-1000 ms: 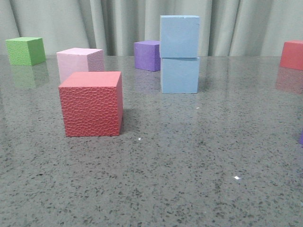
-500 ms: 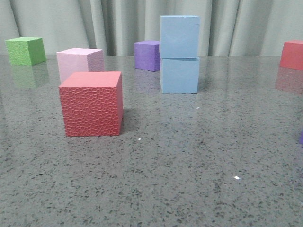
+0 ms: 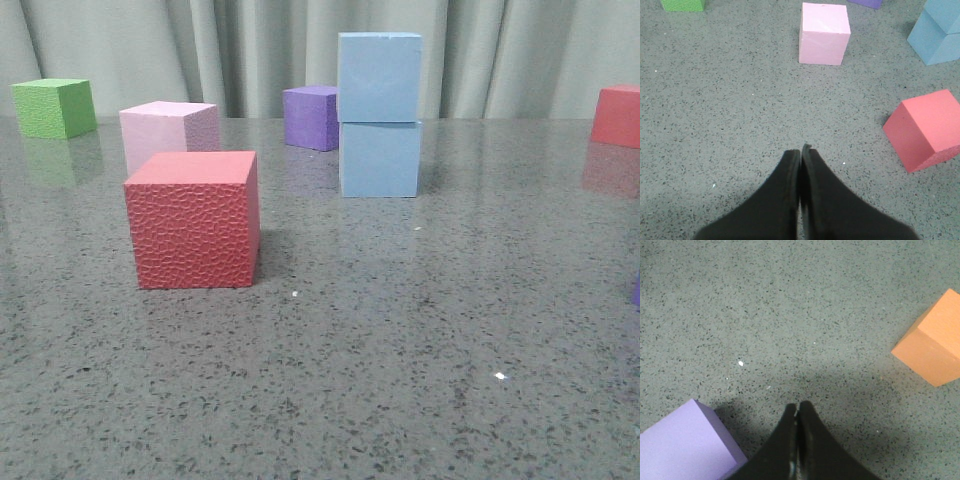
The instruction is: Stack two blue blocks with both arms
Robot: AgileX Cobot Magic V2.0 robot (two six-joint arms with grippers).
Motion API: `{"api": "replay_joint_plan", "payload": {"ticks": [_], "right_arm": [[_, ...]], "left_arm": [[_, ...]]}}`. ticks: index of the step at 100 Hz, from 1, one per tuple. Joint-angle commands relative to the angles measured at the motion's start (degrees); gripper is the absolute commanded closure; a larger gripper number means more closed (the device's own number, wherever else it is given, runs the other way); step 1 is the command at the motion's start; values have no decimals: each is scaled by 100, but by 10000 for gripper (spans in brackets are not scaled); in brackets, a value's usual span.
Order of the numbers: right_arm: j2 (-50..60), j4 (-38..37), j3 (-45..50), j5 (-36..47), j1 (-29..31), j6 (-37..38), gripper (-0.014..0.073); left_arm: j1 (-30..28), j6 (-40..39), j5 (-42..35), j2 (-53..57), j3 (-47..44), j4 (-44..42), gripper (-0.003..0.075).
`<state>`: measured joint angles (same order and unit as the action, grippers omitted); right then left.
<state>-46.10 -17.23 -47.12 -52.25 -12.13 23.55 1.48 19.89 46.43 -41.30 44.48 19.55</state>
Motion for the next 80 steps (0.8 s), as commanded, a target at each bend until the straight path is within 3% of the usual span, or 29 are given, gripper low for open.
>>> {"api": "replay_joint_plan", "payload": {"ticks": [1,30,39,57,80], "right_arm": [[52,-195,-138,262,39,-39,716],[52,-195,-138,262,39,-39,716],[52,-195,-138,262,39,-39,716],[52,-195,-138,262,39,-39,716],[52,-195,-138,262,39,-39,716]], "left_arm": [[-11,-56,-412,17,150,162,739],[149,-56,-1439,437,-187,-220,739],[283,-126,-2016,767,-592,-413,739],[471,-1142,-3067,1633,-1667,-1315,739],[471,-1236,-4184,2767,-3032,-1554,739]]}}
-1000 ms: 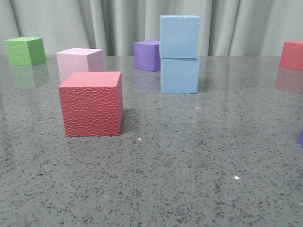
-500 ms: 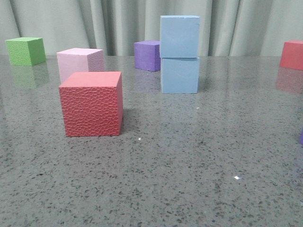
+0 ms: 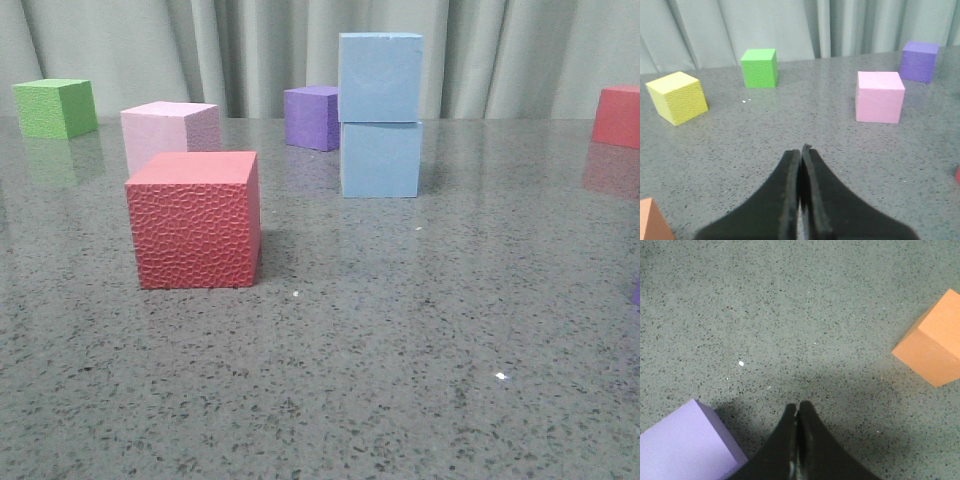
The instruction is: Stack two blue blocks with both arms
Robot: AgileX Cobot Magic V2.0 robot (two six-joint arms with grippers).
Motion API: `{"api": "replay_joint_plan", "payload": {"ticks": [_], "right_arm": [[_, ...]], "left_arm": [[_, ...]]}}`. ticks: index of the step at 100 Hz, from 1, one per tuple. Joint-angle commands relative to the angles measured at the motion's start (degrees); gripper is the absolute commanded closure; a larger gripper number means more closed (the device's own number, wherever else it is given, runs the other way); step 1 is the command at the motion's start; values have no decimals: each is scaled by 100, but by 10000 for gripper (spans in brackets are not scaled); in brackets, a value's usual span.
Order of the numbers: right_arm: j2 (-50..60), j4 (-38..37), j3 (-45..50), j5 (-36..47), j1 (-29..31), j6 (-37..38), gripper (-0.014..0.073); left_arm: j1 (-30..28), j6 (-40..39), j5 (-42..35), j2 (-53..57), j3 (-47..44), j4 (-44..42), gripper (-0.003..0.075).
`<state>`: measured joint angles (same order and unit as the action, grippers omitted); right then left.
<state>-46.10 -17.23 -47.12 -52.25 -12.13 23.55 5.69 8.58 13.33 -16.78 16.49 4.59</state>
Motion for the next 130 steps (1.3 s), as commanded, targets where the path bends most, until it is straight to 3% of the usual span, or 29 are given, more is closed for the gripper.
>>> {"api": "replay_joint_plan", "payload": {"ticks": [1,43,130], "right_arm": [[52,-195,-138,262,39,-39,716],[52,-195,-138,262,39,-39,716],[52,-195,-138,270,39,-39,716]], "left_arm": [[51,-105,-895,351,-269,-58,739],[51,-129,-1147,1881,-1544,-232,739],[51,-410,-1492,1883,-1896,-402,739]]}}
